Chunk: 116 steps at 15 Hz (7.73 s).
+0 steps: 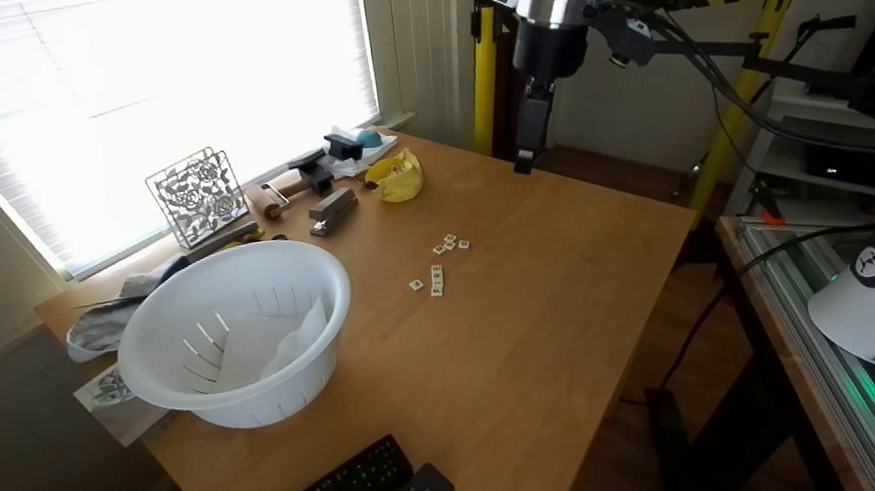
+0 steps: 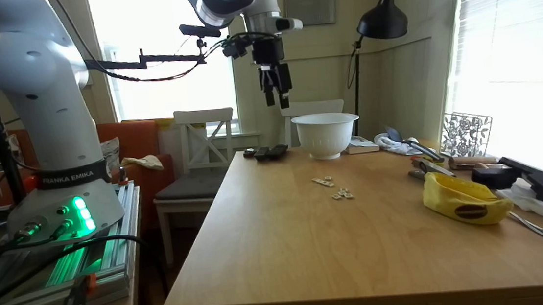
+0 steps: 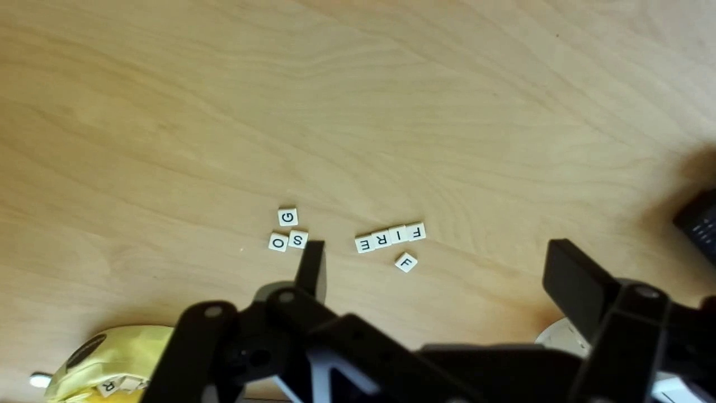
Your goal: Create the word 'Firm' using the letter tiles.
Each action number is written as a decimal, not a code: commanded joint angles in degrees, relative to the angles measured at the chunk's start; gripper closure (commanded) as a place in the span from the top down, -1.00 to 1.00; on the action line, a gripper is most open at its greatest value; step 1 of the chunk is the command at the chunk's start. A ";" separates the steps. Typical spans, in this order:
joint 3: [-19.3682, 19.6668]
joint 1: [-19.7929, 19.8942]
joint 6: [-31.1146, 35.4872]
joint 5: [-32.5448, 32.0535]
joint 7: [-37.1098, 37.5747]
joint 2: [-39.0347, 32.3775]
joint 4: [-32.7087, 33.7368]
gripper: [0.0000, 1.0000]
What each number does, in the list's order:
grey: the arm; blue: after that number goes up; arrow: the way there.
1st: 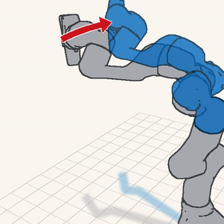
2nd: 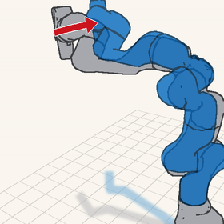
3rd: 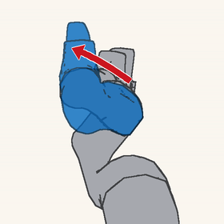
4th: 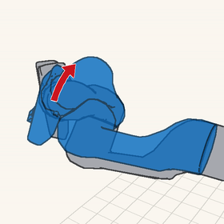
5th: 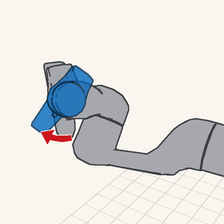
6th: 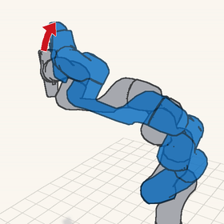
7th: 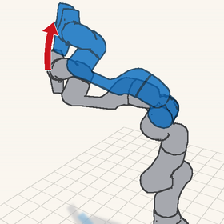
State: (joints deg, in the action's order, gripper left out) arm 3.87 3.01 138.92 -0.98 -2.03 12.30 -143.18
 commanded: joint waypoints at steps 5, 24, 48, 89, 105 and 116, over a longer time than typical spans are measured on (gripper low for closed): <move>-0.26 0.76 0.81 -0.90 1.63 -0.17 -0.09 1.00; 1.25 6.29 11.55 13.04 -23.23 -24.75 12.20 0.18; -7.71 11.86 6.85 11.72 -22.88 -43.70 29.04 -1.00; -7.99 11.70 -4.42 10.37 -21.69 -55.69 45.05 -1.00; -7.40 12.15 -2.92 10.80 -20.27 -58.07 48.55 -1.00; -7.85 11.66 -3.69 10.77 -19.92 -57.57 50.09 -1.00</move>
State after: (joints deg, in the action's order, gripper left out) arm -3.64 14.48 136.25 9.85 -22.76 -45.23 -94.22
